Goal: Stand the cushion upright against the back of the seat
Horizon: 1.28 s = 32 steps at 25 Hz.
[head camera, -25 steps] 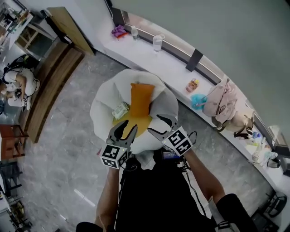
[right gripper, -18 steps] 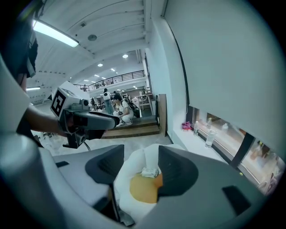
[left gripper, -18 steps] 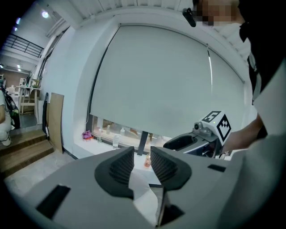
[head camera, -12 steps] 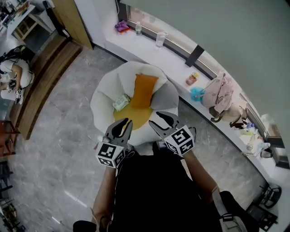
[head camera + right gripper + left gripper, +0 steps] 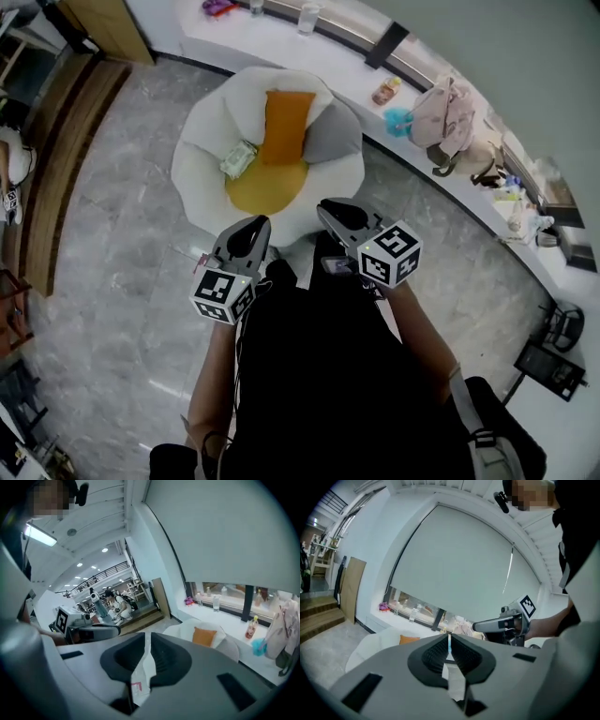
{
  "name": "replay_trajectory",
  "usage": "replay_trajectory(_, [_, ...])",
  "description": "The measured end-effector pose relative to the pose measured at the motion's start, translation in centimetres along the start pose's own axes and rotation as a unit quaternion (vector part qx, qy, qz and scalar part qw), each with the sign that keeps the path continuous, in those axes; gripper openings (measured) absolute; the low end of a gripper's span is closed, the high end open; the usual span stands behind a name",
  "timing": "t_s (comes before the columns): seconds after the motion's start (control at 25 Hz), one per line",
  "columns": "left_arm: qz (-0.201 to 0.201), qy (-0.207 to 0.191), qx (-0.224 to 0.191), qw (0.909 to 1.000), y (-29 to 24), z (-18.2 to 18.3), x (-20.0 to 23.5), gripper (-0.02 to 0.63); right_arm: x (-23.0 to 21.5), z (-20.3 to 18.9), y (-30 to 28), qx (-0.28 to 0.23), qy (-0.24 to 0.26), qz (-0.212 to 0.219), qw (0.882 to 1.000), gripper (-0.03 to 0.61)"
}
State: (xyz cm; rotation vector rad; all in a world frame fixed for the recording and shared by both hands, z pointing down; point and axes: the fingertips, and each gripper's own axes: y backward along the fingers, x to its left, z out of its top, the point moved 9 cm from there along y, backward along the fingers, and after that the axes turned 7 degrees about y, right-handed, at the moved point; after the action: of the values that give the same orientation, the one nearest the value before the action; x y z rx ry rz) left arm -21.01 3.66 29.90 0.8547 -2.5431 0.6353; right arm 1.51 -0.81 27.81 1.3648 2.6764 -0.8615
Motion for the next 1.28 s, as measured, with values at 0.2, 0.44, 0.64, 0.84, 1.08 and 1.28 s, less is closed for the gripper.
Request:
replay_trajectory(0.2, [-0.040,0.016,0.055,0.9976,1.2,-2.7,1.5,0.014,2.1,-2.4,1.9,-0.002,-0.031,-0.014,0.999,0.018])
replay_trajectory(0.44, [-0.065,-0.044,0.064,0.9949,1.7,-2.6,0.8,0.014,1.7,-3.9,5.4,-0.009,-0.056,-0.024,0.998,0.017])
replay_trajectory(0.64, [-0.061,-0.068,0.042,0.9949,1.7,-1.2,-1.6,0.014,1.2,-3.7,7.3,-0.023,-0.046,-0.014,0.999,0.017])
replay_trajectory(0.84, [-0.086,-0.047,0.042,0.9943,1.6,-2.9,-7.0,0.014,2.5,-5.3,11.6,-0.045,-0.042,-0.011,0.998,0.018])
replay_trajectory(1.08, [-0.108,0.005,0.049,0.9929,0.5,-6.6,-14.1,0.014,3.6,-9.3,18.6,-0.066,-0.056,-0.032,0.996,0.017])
replay_trajectory(1.28, [-0.129,0.001,0.062,0.9896,0.3,-9.2,-20.1,0.014,4.6,-13.0,25.0,-0.094,-0.076,-0.055,0.991,0.017])
